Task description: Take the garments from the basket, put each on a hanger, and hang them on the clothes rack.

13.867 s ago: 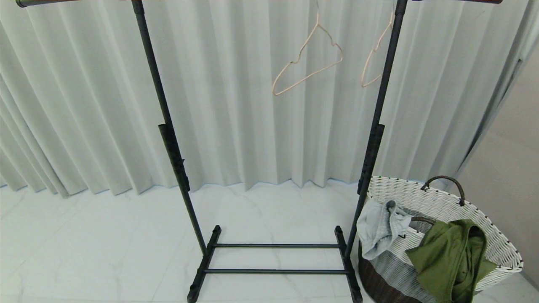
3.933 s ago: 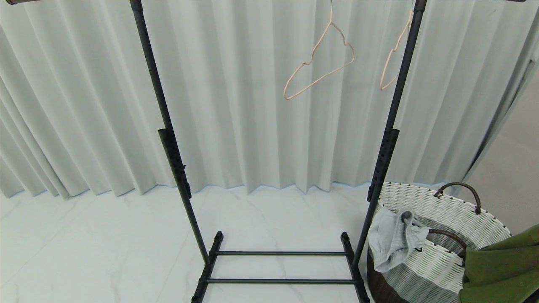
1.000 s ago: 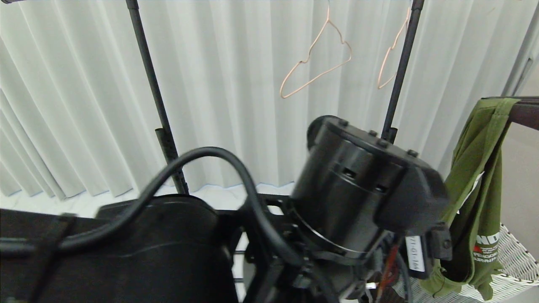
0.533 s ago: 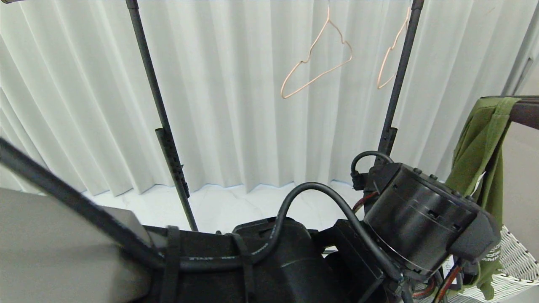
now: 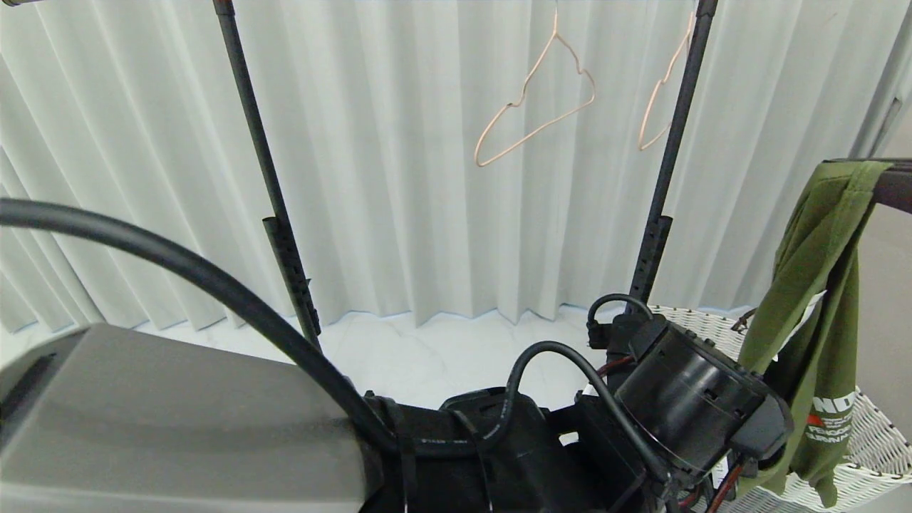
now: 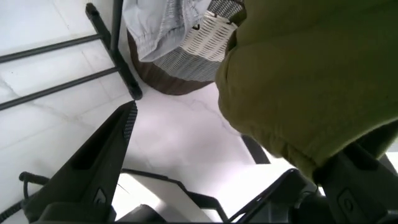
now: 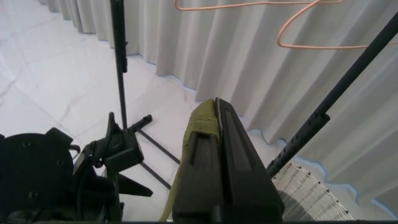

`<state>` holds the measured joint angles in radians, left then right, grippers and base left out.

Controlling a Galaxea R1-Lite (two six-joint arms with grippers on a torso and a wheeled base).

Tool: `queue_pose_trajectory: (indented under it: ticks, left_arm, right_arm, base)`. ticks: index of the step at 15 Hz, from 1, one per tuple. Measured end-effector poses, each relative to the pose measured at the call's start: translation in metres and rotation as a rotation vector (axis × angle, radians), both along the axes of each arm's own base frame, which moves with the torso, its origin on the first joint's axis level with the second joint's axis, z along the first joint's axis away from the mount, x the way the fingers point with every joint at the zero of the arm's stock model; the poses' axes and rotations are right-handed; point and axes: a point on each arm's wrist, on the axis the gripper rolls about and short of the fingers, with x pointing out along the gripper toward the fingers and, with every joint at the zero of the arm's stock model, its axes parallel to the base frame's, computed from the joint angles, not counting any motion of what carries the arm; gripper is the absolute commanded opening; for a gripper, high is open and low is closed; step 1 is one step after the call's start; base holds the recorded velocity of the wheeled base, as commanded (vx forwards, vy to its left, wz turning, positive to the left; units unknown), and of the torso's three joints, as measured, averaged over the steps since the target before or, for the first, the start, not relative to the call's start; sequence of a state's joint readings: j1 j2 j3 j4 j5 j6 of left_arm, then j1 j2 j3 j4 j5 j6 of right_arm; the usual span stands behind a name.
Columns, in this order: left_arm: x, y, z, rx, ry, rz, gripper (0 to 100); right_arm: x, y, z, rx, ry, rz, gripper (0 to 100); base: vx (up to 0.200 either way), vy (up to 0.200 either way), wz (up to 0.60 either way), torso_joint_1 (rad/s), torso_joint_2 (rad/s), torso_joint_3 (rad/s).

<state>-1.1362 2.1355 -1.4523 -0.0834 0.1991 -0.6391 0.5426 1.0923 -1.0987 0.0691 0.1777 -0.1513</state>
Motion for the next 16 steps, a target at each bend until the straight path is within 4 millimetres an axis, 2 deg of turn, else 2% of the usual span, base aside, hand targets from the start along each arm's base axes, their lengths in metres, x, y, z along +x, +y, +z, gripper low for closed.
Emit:
queue_pose_trajectory:
  ticks: [1,2,5,9,12,14,16]
  left_arm:
    - [0.0,0.0,-0.001,0.004,0.002,0.0,100]
    - [-0.001,0.001,-0.001,0.006,0.002,0.0,0]
    - [0.0,0.002,-0.001,0.015,-0.019,0.033,0]
    - [-0.001,0.01,0.002,0.103,-0.15,0.155,0]
    - [-0.013,0.037,0.013,0.131,-0.158,0.16,0]
    - [-0.028,0.068,0.031,0.149,-0.166,0.156,0]
    - [-0.053,0.102,0.054,0.168,-0.186,0.125,0]
  right_arm:
    - [0.0,0.0,0.0,0.0,-0.001,0.0,0]
    - [0.0,0.0,0.0,0.0,-0.002,-0.001,0]
    - [-0.001,-0.001,-0.003,-0.005,0.006,-0.005,0]
    - [-0.005,-0.004,-0.021,-0.031,0.046,-0.01,0]
    - [-0.009,-0.006,-0.03,-0.053,0.054,-0.007,0]
    - [-0.012,-0.008,-0.036,-0.068,0.058,-0.008,0]
    - [-0.016,-0.01,-0.049,-0.106,0.065,-0.006,0]
  base:
    - [0.0,0.0,0.0,0.0,0.0,0.0]
    - [0.0,0.0,0.0,0.0,0.0,0.0]
    - [0.0,0.0,0.0,0.0,0.0,0.0]
    - [0.0,0.0,0.0,0.0,0.0,0.0]
    - [0.0,0.0,0.0,0.0,0.0,0.0]
    - [0.0,0.0,0.0,0.0,0.0,0.0]
    - [0.0,0.0,0.0,0.0,0.0,0.0]
